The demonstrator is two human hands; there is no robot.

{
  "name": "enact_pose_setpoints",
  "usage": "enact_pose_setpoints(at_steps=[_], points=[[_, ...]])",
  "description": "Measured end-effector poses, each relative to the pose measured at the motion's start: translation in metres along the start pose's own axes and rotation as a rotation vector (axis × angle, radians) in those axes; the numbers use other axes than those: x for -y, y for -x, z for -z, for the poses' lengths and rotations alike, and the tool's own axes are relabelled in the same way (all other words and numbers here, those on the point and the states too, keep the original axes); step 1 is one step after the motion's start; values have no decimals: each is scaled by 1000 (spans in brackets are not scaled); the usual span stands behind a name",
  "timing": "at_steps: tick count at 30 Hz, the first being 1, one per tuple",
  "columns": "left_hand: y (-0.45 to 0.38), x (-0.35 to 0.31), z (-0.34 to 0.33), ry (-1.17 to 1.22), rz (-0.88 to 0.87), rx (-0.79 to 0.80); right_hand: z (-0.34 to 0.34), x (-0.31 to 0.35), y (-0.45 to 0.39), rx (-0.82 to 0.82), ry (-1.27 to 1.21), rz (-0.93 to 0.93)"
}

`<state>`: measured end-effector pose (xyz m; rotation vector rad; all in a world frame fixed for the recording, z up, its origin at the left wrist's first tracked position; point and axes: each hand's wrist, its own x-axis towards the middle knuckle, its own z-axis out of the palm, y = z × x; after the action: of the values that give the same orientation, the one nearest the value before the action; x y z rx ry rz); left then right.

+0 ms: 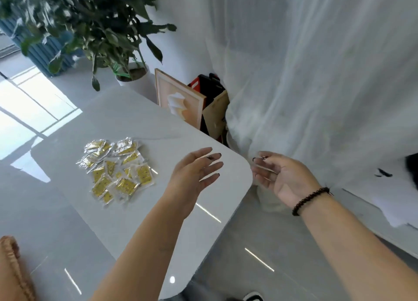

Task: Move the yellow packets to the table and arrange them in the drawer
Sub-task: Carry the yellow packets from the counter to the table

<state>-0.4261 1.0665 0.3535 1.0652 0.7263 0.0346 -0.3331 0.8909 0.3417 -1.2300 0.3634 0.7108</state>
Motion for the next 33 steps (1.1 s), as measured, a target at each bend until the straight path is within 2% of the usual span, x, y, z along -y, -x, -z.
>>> enact_pose_setpoints(at_steps=[8, 17, 24, 29, 33], points=[[56, 17, -169, -273, -32, 326, 162, 74, 115, -240, -174, 152], [90, 50, -316, -456, -6, 668, 299, 93, 213, -535, -379, 294], [80, 75, -387, -559, 67, 785, 355, 98, 208, -677, -461, 270], [37, 88, -443, -640, 100, 848, 389, 122, 178, -740, -489, 282], [-1, 99, -496, -704, 132, 912, 419, 147, 155, -792, -610, 319]])
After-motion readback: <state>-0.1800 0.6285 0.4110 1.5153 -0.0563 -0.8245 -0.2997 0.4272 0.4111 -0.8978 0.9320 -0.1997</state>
